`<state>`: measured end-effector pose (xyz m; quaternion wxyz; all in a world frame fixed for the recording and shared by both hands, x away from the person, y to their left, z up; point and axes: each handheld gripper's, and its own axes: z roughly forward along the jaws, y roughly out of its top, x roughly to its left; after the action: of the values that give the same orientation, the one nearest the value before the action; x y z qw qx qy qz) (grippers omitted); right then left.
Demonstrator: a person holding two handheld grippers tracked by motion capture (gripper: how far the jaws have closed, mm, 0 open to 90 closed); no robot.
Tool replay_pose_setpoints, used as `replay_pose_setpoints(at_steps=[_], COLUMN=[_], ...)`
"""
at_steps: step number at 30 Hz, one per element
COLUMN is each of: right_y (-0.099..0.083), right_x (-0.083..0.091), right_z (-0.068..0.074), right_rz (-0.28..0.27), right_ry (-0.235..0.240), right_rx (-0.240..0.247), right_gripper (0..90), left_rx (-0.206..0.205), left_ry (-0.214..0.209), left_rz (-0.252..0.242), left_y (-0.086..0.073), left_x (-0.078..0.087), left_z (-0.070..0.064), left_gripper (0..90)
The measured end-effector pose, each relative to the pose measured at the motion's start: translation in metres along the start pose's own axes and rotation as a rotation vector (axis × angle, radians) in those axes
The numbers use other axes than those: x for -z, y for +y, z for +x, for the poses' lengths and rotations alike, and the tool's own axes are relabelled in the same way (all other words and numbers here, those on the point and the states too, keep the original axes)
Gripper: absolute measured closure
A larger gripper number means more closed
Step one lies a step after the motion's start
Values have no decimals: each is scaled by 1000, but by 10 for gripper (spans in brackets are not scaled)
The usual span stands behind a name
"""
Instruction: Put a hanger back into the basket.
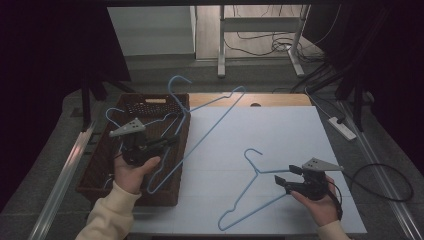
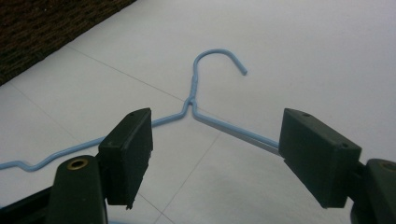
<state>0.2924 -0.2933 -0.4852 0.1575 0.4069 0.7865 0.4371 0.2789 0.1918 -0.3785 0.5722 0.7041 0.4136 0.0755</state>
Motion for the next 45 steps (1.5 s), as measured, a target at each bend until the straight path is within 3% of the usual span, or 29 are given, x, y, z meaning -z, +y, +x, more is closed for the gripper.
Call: replay_pose_setpoints(at_steps=[12,20,31,45], right_y=[-1,-1,-1,-1], right_x=[-2,-4,-4,-5], right_z=[0,0,-1,-1], right_rz=[15,19,23,26], right_ry=[-6,-8,-9,-13], right_rx=[-2,-1,-4,2], right_gripper=[271,272,272,272], left_rx=[7,9,22,11], left_ry=[116,176,237,292], left_rz=[-9,9,27,97], left_y=[-3,-13,-22,-34], left_x=[45,58,68,59], left_z=[50,74,100,114], left_gripper=[865,865,865,865])
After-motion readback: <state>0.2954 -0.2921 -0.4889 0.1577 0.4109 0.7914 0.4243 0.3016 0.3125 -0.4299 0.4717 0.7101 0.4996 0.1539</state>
